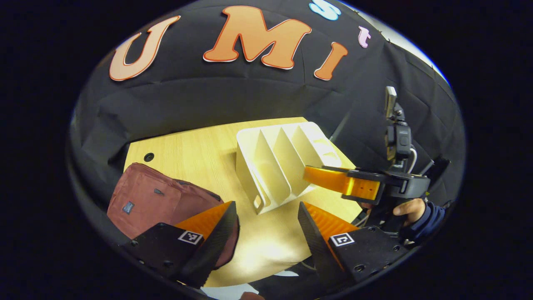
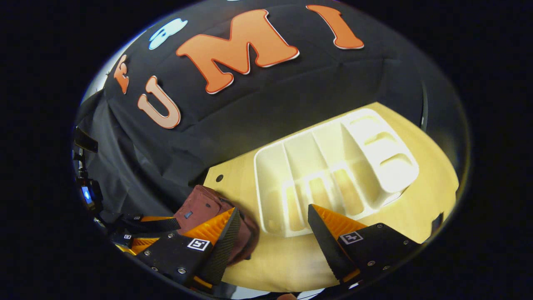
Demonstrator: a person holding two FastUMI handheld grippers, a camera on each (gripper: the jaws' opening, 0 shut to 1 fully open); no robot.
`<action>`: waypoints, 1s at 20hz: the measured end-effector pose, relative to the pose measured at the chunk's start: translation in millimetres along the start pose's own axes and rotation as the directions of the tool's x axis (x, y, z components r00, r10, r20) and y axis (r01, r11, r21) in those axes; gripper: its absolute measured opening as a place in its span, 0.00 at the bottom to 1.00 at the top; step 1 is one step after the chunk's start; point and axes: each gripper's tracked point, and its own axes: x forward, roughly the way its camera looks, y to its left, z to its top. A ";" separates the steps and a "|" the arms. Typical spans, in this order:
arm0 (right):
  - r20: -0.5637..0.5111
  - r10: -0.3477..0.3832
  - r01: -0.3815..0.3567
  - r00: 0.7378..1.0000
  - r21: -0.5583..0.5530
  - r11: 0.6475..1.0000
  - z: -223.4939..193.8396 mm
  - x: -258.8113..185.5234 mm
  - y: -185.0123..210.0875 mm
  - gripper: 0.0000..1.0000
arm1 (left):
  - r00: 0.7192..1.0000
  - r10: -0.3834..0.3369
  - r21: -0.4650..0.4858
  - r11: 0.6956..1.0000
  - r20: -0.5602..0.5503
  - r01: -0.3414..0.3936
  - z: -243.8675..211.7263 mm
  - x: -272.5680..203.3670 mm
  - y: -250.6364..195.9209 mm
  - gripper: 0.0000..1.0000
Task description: Open the schoolbag, grab two books from the bookshelf and put them into the schoolbag.
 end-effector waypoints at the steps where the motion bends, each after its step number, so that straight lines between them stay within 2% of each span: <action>1: 0.019 0.004 -0.003 1.000 -0.039 0.999 10.1 -9.9 -10.4 0.97 | 0.999 0.031 -0.007 1.000 0.024 -0.031 1.1 -1.1 -12.6 0.96; 5: 0.098 0.009 0.005 0.995 -0.148 0.989 44.4 -46.6 -33.4 0.97 | 0.979 0.144 -0.031 0.990 0.148 -0.141 17.8 -2.5 -51.8 0.96; 8: 0.147 0.019 0.008 0.989 -0.184 0.983 63.2 -72.9 -41.7 0.97 | 0.936 0.233 -0.041 0.972 0.265 -0.230 28.2 -13.6 -66.9 0.96; 11: 0.234 0.023 0.033 0.972 -0.233 0.972 87.3 -95.6 -50.7 0.97 | 0.874 0.301 -0.054 0.951 0.381 -0.304 34.9 -38.5 -78.2 0.96; 13: 0.295 0.028 0.052 0.955 -0.262 0.964 100.3 -111.1 -53.8 0.97 | 0.823 0.348 -0.060 0.931 0.449 -0.361 35.2 -38.3 -75.7 0.96; 17: 0.389 0.028 0.092 0.921 -0.286 0.954 118.7 -134.7 -58.5 0.97 | 0.740 0.382 -0.109 0.914 0.553 -0.390 34.8 -44.9 -75.7 0.96; 20: 0.416 0.041 0.093 0.908 -0.297 0.950 119.8 -144.0 -55.8 0.97 | 0.671 0.400 -0.130 0.900 0.625 -0.416 39.5 -53.6 -79.0 0.96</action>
